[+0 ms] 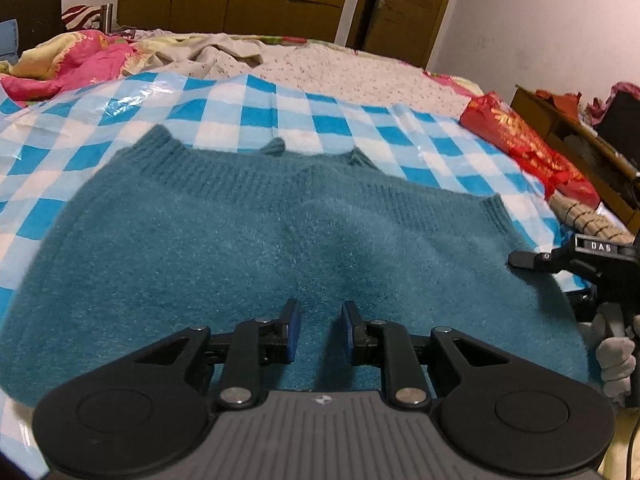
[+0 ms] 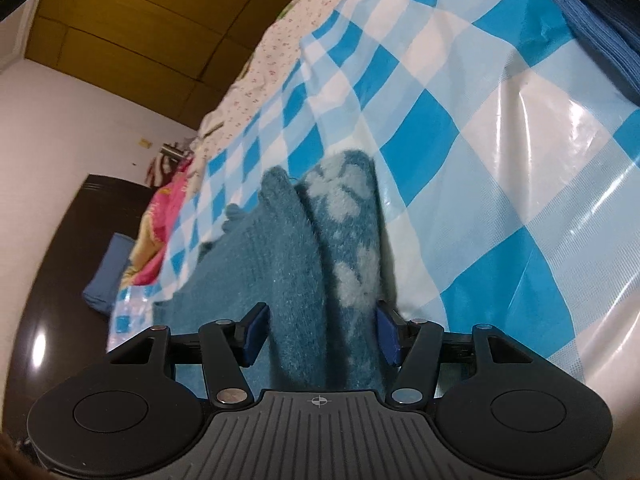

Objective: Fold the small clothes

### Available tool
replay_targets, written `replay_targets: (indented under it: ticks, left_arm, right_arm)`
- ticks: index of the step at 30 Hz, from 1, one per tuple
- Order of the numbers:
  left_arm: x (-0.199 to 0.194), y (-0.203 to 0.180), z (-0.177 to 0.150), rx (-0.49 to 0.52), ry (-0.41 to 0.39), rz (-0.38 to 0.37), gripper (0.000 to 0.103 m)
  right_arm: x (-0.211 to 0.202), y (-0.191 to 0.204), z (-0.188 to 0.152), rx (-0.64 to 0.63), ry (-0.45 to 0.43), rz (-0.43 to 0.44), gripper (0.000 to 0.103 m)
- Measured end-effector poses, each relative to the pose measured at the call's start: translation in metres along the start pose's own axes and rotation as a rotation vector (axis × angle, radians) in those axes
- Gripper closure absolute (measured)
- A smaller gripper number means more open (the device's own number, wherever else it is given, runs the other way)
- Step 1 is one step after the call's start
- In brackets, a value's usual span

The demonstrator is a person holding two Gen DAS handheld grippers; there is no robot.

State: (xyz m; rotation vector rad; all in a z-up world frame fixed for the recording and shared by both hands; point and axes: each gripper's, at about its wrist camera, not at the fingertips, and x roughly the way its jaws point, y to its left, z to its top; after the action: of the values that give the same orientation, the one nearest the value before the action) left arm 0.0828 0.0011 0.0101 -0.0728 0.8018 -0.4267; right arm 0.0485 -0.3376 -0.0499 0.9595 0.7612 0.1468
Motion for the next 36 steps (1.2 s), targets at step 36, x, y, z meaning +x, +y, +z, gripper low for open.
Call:
replay_targets:
  ticks: [36]
  left_arm:
    - [0.035,0.023,0.0,-0.085,-0.077,-0.144,0.07]
  right_arm:
    - [0.001,0.189,-0.004,-0.186,-0.004,-0.068,0.078]
